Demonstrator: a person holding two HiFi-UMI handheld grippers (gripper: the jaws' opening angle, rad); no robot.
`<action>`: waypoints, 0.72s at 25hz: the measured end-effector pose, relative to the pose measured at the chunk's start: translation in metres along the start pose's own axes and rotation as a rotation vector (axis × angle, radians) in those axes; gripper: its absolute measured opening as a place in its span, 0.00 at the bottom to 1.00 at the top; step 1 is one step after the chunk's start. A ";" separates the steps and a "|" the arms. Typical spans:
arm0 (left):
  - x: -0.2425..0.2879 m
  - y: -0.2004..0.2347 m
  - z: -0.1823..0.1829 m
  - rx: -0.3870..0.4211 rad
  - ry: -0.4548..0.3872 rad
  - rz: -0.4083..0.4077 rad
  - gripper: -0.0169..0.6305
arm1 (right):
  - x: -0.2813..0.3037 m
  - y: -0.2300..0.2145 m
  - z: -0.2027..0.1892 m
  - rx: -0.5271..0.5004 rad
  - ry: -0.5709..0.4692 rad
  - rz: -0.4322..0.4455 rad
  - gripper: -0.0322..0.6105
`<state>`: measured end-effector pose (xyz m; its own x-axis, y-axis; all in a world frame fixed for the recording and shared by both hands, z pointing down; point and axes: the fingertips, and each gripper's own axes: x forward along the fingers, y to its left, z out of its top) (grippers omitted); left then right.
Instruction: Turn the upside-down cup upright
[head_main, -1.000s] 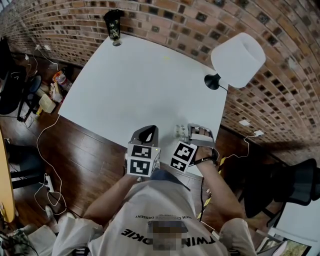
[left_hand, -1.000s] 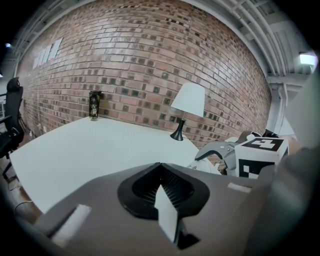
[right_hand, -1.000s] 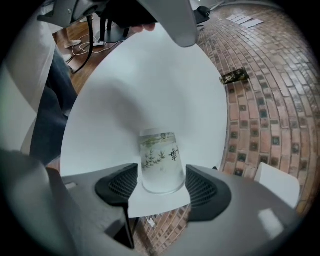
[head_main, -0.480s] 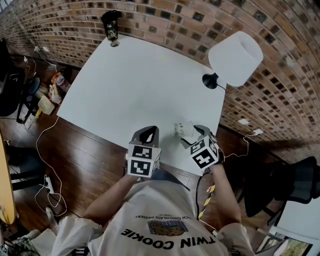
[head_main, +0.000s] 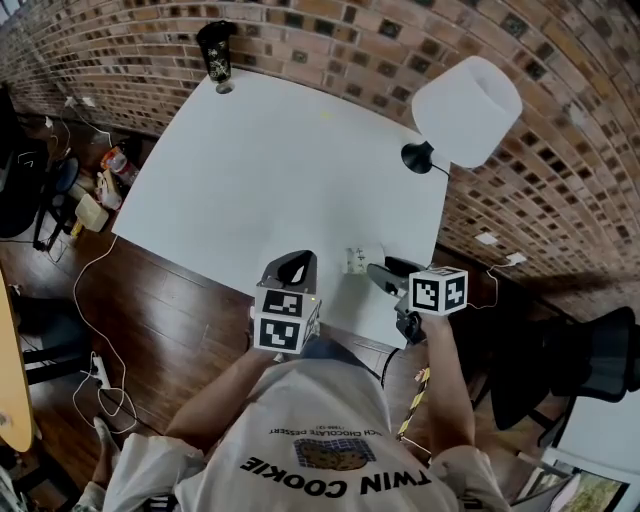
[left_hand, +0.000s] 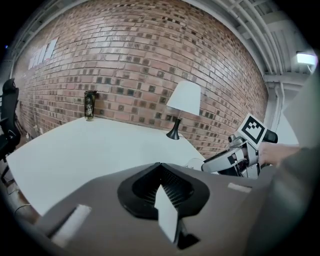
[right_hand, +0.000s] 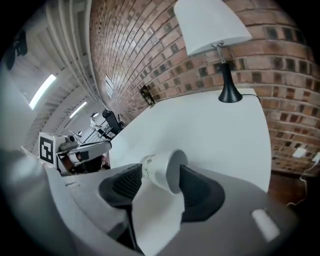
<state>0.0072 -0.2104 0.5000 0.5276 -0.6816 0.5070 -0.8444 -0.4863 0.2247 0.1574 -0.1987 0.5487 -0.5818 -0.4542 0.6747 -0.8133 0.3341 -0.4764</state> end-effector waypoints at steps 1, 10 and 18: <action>0.000 -0.001 0.000 0.002 0.000 -0.001 0.04 | 0.000 -0.002 -0.001 0.014 -0.007 0.010 0.39; -0.001 0.000 0.001 0.003 0.002 0.003 0.04 | 0.001 0.025 -0.002 0.029 -0.053 0.205 0.10; -0.001 -0.002 -0.002 0.001 0.002 -0.001 0.04 | -0.006 0.052 0.010 -0.296 0.047 0.135 0.07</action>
<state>0.0078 -0.2075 0.5005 0.5283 -0.6797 0.5088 -0.8436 -0.4880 0.2242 0.1182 -0.1874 0.5143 -0.6777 -0.3527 0.6453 -0.6867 0.6174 -0.3837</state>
